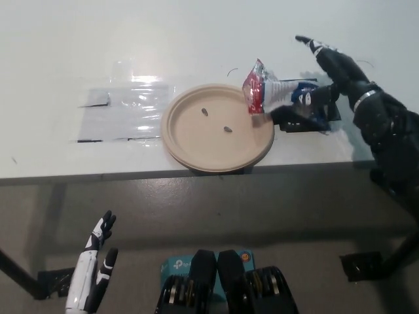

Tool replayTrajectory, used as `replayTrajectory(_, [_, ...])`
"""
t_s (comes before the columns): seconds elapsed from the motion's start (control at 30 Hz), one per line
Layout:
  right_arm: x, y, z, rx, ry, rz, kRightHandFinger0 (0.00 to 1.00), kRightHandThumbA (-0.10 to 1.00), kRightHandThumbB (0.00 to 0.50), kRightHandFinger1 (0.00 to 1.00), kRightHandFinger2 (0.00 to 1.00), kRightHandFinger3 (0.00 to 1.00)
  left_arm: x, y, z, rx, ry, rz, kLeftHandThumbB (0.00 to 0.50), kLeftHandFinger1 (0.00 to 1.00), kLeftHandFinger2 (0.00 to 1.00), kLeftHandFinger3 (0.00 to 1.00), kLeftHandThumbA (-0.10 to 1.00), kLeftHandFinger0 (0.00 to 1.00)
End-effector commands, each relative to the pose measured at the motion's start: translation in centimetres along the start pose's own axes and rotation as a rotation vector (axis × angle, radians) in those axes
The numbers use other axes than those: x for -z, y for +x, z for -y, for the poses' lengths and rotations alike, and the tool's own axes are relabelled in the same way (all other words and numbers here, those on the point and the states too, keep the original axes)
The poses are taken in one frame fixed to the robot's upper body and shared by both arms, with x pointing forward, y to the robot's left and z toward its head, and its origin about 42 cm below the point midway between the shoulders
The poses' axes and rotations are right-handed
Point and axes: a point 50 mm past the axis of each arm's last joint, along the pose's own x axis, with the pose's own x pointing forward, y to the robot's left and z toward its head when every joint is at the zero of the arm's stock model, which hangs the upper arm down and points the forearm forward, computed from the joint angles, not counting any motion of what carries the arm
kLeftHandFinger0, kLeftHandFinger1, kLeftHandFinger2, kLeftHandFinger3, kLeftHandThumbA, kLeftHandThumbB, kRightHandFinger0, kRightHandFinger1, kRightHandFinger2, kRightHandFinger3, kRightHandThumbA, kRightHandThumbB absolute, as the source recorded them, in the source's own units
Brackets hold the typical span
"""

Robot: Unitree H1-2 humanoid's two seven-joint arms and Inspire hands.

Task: The robot picks up a small bag of sunflower seeds on the right hand side and take it to the empty plate on the left hand side then pours some sunflower seeds on to the plate.

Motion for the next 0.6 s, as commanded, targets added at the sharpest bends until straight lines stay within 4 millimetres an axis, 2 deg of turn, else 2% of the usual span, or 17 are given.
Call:
replayTrajectory(0.0, [-5.4, -2.3, 11.6, -0.02, 0.37, 0.285, 1.0, 0.84, 0.5, 1.0, 1.0, 1.0, -0.5, 0.6, -1.0, -0.041, 0.007, 0.059, 0.362, 1.0, 1.0, 1.0, 1.0, 1.0])
replayTrajectory(0.1, [-5.4, -3.7, 13.0, -0.055, 0.496, 0.321, 1.0, 0.75, 0.5, 1.0, 1.0, 1.0, -0.5, 0.6, -1.1, -0.042, 0.001, 0.058, 0.368, 1.0, 1.0, 1.0, 1.0, 1.0])
replayTrajectory(0.3, [-4.0, -6.6, 14.8, -0.064, 0.71, 0.352, 1.0, 0.68, 0.5, 1.0, 1.0, 1.0, -0.5, 0.7, -1.1, -0.046, 0.004, 0.06, 0.377, 1.0, 1.0, 1.0, 1.0, 1.0])
replayTrajectory(0.37, [-3.8, -8.8, 15.6, -0.002, 0.769, 0.41, 1.0, 0.74, 0.5, 1.0, 1.0, 1.0, -0.6, 1.0, -1.1, -0.048, 0.002, 0.064, 0.379, 1.0, 1.0, 1.0, 1.0, 1.0])
replayTrajectory(0.43, [-4.5, -10.5, 16.7, 0.072, 0.834, 0.481, 1.0, 0.74, 0.5, 1.0, 1.0, 1.0, -0.8, 1.7, -1.3, -0.053, 0.003, 0.078, 0.381, 1.0, 1.0, 1.0, 1.0, 1.0])
replayTrajectory(0.47, [-5.2, -11.7, 17.4, 0.122, 0.779, 0.513, 1.0, 0.9, 0.5, 1.0, 1.0, 1.0, -0.9, 2.3, -1.3, -0.055, 0.004, 0.086, 0.389, 1.0, 1.0, 1.0, 1.0, 1.0])
replayTrajectory(0.5, [-6.2, -13.9, 18.1, 0.184, 0.706, 0.57, 1.0, 1.0, 0.492, 1.0, 1.0, 1.0, -1.0, 2.9, -1.3, -0.058, 0.003, 0.093, 0.394, 1.0, 1.0, 1.0, 1.0, 1.0])
replayTrajectory(0.53, [-7.3, -16.1, 18.5, 0.259, 0.649, 0.636, 1.0, 1.0, 0.497, 1.0, 1.0, 1.0, -1.1, 3.5, -1.3, -0.062, -0.001, 0.101, 0.403, 1.0, 1.0, 1.0, 1.0, 1.0])
replayTrajectory(0.57, [-8.0, -17.5, 18.7, 0.315, 0.622, 0.675, 1.0, 1.0, 0.5, 1.0, 1.0, 1.0, -1.2, 4.1, -1.2, -0.065, -0.008, 0.109, 0.41, 1.0, 1.0, 1.0, 1.0, 1.0])
